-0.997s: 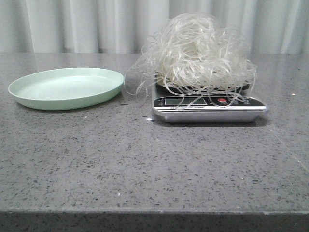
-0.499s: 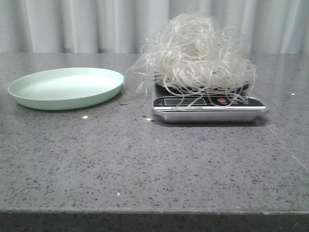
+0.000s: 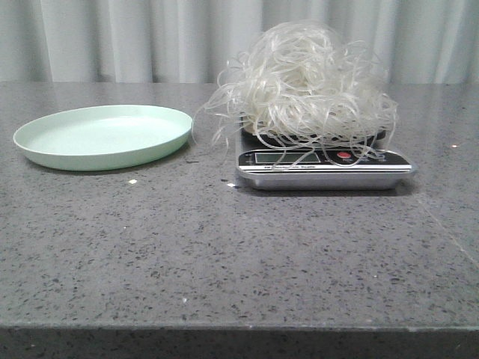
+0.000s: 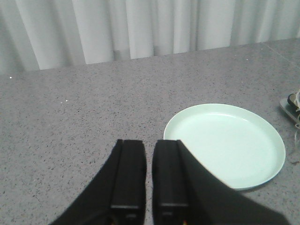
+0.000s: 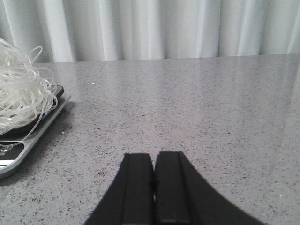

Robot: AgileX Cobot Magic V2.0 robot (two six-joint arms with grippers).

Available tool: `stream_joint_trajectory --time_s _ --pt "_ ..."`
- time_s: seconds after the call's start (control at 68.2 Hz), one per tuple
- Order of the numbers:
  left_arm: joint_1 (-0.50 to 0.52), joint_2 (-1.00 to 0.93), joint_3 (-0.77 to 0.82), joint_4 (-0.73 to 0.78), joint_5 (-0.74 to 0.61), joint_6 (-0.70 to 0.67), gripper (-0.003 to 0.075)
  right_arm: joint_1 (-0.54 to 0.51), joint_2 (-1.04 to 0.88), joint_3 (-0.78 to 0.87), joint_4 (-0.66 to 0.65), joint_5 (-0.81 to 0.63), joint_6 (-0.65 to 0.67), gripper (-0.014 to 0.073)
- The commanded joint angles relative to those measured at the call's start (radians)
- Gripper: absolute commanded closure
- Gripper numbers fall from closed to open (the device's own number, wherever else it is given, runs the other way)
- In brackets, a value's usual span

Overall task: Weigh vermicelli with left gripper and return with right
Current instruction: 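Withdraw the left gripper and let the scale weigh the noodles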

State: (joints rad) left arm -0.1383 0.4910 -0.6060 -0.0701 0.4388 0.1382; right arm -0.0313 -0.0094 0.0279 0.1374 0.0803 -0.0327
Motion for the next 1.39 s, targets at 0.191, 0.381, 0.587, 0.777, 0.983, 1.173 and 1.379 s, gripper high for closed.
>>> stream_joint_trajectory --time_s 0.191,0.381,0.587,0.777,0.983,1.173,1.379 --pt "0.002 -0.208 0.176 0.002 -0.208 -0.012 0.0584 0.002 -0.017 -0.008 -0.002 -0.121 0.0 0.0442" --pt "0.004 -0.259 0.23 -0.008 -0.287 -0.012 0.0584 0.002 -0.017 -0.01 -0.002 -0.159 0.0 0.0442" --pt "0.004 -0.259 0.23 -0.011 -0.291 -0.012 0.0584 0.002 -0.017 -0.114 -0.002 -0.192 0.0 0.0442" --pt "0.004 -0.259 0.23 -0.011 -0.291 -0.012 0.0584 0.002 0.09 -0.336 -0.002 -0.08 0.0 0.0442" --pt "0.004 -0.259 0.23 -0.011 -0.334 -0.012 0.0584 0.005 0.372 -0.641 -0.002 0.142 0.0 0.0442" --pt "0.004 -0.259 0.23 -0.011 -0.339 -0.012 0.0583 0.062 0.636 -0.889 -0.002 0.308 -0.057 0.0442" --pt "0.004 -0.259 0.23 -0.011 -0.339 -0.012 0.0584 0.185 0.846 -1.084 -0.001 0.429 -0.209 0.0318"
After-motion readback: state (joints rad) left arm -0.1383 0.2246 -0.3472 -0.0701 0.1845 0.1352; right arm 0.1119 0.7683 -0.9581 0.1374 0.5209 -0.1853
